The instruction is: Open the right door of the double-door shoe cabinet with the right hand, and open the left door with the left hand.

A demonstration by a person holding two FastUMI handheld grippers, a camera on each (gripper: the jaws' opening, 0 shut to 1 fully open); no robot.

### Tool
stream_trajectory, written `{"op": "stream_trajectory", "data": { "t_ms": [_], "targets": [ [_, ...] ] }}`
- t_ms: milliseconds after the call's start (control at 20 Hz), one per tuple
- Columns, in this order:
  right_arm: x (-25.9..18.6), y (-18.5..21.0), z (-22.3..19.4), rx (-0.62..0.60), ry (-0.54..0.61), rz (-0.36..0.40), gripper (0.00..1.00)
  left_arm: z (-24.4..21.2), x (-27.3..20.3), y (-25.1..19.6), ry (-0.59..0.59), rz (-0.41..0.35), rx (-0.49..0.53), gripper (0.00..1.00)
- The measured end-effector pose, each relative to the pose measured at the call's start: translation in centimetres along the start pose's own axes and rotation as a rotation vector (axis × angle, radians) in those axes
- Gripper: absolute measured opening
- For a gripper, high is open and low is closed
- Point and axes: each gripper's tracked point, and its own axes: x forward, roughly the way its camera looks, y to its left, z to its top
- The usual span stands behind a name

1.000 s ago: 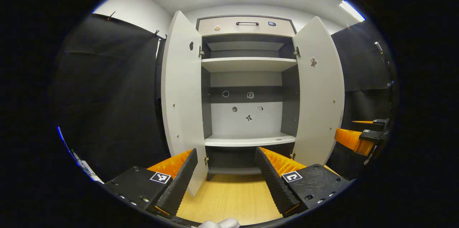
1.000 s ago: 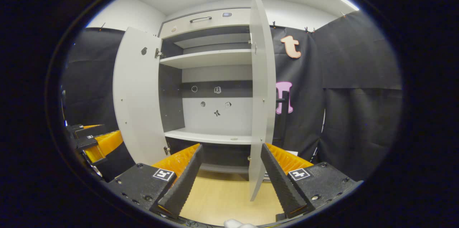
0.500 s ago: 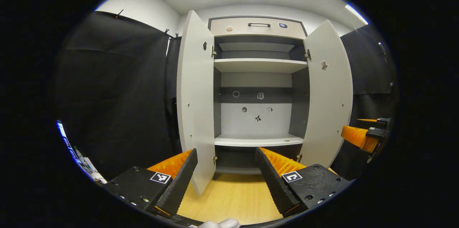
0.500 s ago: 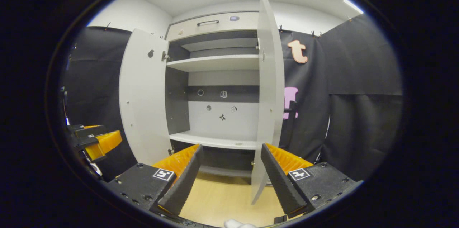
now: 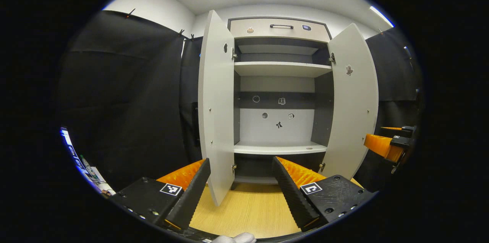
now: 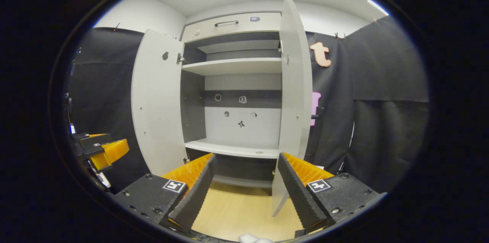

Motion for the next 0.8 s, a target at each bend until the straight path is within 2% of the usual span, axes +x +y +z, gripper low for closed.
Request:
{"op": "stream_trajectory", "data": {
  "t_ms": [50, 250, 300, 350, 400, 800],
  "targets": [
    [-0.05, 0.08, -0.04, 0.002, -0.001, -0.001, 0.97, 0.04, -0.04, 0.04, 0.0, -0.002, 0.001, 0.96],
    [-0.24, 0.05, -0.11, 0.011, -0.001, -0.006, 0.97, 0.02, -0.21, 0.15, 0.003, -0.005, 0.009, 0.96],
    [-0.19, 0.08, -0.14, 0.013, 0.0, -0.008, 1.0, 0.04, -0.34, 0.18, 0.004, -0.006, 0.01, 0.96],
    [-0.14, 0.14, -0.13, 0.014, 0.0, -0.009, 0.97, 0.1, -0.33, 0.3, 0.006, -0.007, 0.01, 0.96],
    [-0.13, 0.11, -0.18, 0.014, 0.001, -0.011, 1.0, 0.21, -0.26, 0.31, 0.004, -0.007, 0.009, 0.96],
    [-0.16, 0.43, 0.02, 0.019, -0.005, -0.011, 0.97, 0.42, -0.37, 0.55, 0.006, -0.013, 0.007, 0.96]
  ]
}}
